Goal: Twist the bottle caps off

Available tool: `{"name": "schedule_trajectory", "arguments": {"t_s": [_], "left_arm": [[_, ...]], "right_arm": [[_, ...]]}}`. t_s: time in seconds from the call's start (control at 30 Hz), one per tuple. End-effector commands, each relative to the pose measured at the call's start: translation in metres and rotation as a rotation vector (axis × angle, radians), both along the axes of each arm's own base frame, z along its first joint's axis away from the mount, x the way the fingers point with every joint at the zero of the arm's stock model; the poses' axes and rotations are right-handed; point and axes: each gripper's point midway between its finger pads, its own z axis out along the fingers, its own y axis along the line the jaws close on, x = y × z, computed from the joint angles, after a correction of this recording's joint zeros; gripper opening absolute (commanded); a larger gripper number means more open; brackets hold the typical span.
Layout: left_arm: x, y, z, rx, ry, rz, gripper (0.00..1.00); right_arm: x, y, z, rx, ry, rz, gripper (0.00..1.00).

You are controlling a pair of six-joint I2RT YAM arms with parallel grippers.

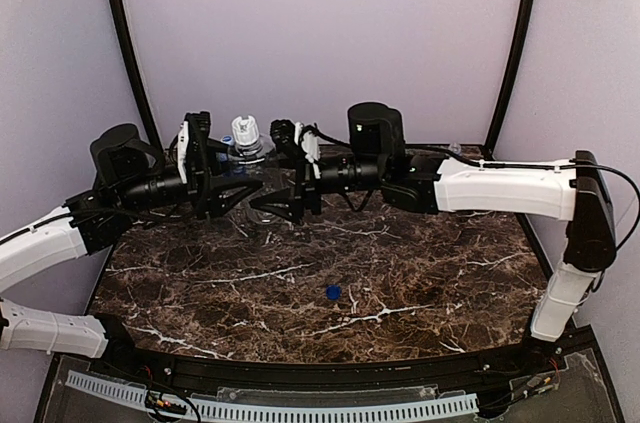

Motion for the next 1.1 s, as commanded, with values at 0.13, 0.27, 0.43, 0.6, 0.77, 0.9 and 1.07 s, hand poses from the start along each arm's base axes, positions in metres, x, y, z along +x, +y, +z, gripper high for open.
{"name": "schedule_trajectory", "arguments": {"t_s": [0.13, 0.27, 0.43, 0.6, 0.77, 0.9, 1.07], "left_arm": [[0.024, 0.019, -0.034, 0.148, -0.102, 0.197, 0.38], [0.030, 0.022, -0.048, 0.205, -0.146, 0.226, 0.38], [0.030, 0.020, -0.054, 0.216, -0.140, 0.218, 0.38], [0.027, 0.020, -0.050, 0.204, -0.143, 0.207, 0.38], [0.027, 0.022, -0.052, 0.214, -0.138, 0.211, 0.38], [0.025, 0.021, -0.050, 0.206, -0.145, 0.202, 0.38], [0.024, 0.021, -0.051, 0.208, -0.149, 0.198, 0.38]], "right_arm": [[0.000, -0.033, 0.038, -0.037, -0.024, -0.132, 0.89], [-0.004, -0.040, 0.054, -0.035, 0.019, -0.174, 0.87], [-0.021, -0.015, 0.071, -0.009, -0.034, -0.173, 0.84], [-0.007, 0.000, 0.062, -0.054, -0.041, -0.234, 0.78], [0.003, 0.007, 0.063, -0.058, -0.035, -0.269, 0.64], [0.010, 0.009, 0.059, -0.063, -0.020, -0.300, 0.57], [0.007, 0.011, 0.056, -0.067, -0.003, -0.270, 0.38]]}}
